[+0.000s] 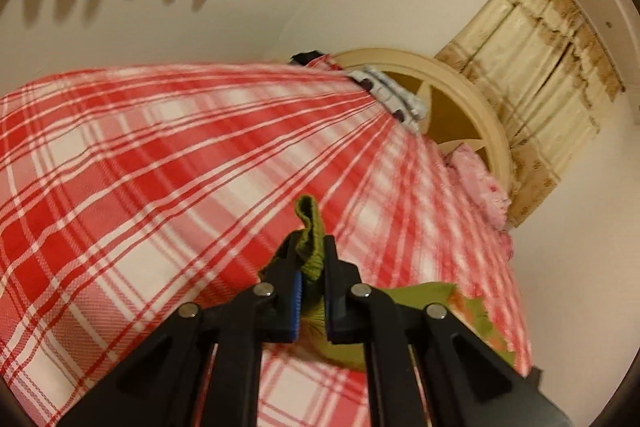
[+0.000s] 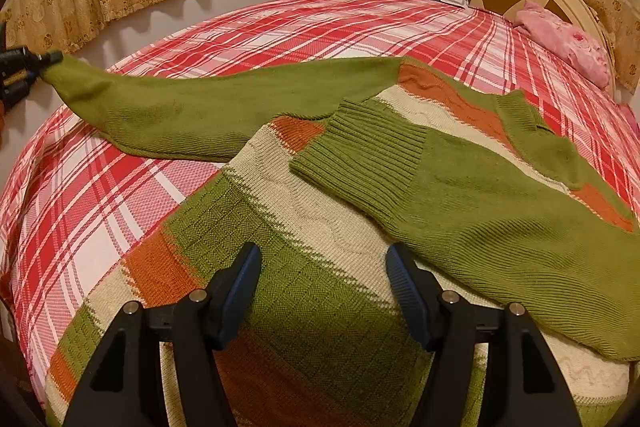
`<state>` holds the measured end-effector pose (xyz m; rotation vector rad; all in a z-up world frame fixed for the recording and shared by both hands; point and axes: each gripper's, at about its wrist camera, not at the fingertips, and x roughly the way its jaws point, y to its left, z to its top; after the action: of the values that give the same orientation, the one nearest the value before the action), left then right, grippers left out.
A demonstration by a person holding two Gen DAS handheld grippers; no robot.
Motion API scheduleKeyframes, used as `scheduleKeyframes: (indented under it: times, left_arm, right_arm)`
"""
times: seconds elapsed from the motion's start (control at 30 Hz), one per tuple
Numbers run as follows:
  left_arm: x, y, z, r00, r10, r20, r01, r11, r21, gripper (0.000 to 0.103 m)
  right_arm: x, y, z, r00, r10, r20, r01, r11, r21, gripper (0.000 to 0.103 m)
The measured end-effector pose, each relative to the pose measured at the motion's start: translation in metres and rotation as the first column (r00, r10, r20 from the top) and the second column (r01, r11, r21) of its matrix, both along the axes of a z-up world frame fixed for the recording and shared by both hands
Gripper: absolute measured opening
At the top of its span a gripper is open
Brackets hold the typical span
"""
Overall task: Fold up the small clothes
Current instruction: 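Lift the held sleeve with the left tool and fold it across the body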
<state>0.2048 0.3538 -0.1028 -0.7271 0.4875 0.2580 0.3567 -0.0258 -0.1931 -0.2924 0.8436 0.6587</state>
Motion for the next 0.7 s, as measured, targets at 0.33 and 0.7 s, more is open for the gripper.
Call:
scheduleKeyframes:
  times: [0.33, 0.7]
  left_arm:
    - [0.025, -0.037, 0.054, 0.988, -0.123, 0.096, 0.124, 0.992, -0.003, 0.008]
    - [0.063, -0.092, 0.087, 0.968, -0.221, 0.118, 0.215, 0.975, 0.058, 0.008]
  right_arm:
    - [0.0, -0.021, 0.026, 0.998, -0.069, -0.009, 0.069, 0.993, 0.098, 0.067]
    - [-0.018, -0.062, 0.062, 0.997, -0.081, 0.001, 0.08, 0.986, 0.145, 0.067]
